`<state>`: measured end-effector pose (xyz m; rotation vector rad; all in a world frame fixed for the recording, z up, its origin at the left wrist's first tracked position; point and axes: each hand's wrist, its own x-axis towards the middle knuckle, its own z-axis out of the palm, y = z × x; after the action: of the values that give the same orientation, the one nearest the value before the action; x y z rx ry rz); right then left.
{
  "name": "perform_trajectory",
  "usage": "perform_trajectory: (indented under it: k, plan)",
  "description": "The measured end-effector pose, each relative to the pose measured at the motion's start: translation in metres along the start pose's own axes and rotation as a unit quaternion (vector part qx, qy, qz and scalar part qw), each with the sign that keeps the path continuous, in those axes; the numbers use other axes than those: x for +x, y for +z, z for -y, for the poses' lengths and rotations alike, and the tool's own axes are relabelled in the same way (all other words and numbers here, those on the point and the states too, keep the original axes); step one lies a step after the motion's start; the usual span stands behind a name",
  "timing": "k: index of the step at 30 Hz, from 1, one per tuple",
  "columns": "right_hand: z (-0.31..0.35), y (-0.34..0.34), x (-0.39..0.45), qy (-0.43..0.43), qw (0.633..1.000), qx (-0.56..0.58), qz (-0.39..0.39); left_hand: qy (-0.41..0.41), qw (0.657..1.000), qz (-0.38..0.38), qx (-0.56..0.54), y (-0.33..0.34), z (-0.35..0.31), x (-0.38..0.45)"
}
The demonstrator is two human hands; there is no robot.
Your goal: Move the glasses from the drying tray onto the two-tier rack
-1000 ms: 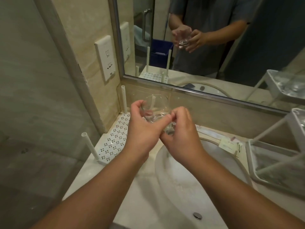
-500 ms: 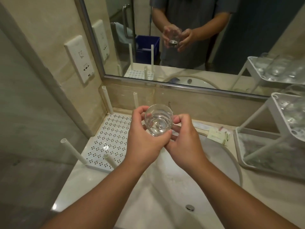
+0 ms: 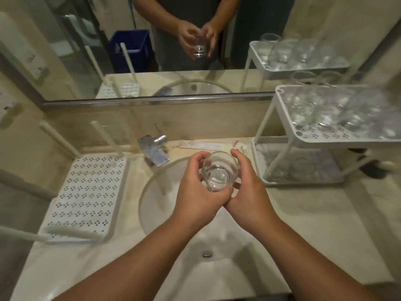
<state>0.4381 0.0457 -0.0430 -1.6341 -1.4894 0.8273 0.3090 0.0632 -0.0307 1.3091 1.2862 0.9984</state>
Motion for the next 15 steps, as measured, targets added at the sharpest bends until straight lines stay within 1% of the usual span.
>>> perform_trajectory:
  k: [7,15]
  plan:
    - [-0.063,-0.075,-0.018,0.064,0.997,0.004,-0.045,-0.056,0.992,0.110,0.002,0.099,-0.002,0.004]
    - [-0.130,-0.148,-0.025,0.126,0.987,-0.012,-0.102,-0.119,0.976,0.183,-0.013,0.209,-0.003,0.014]
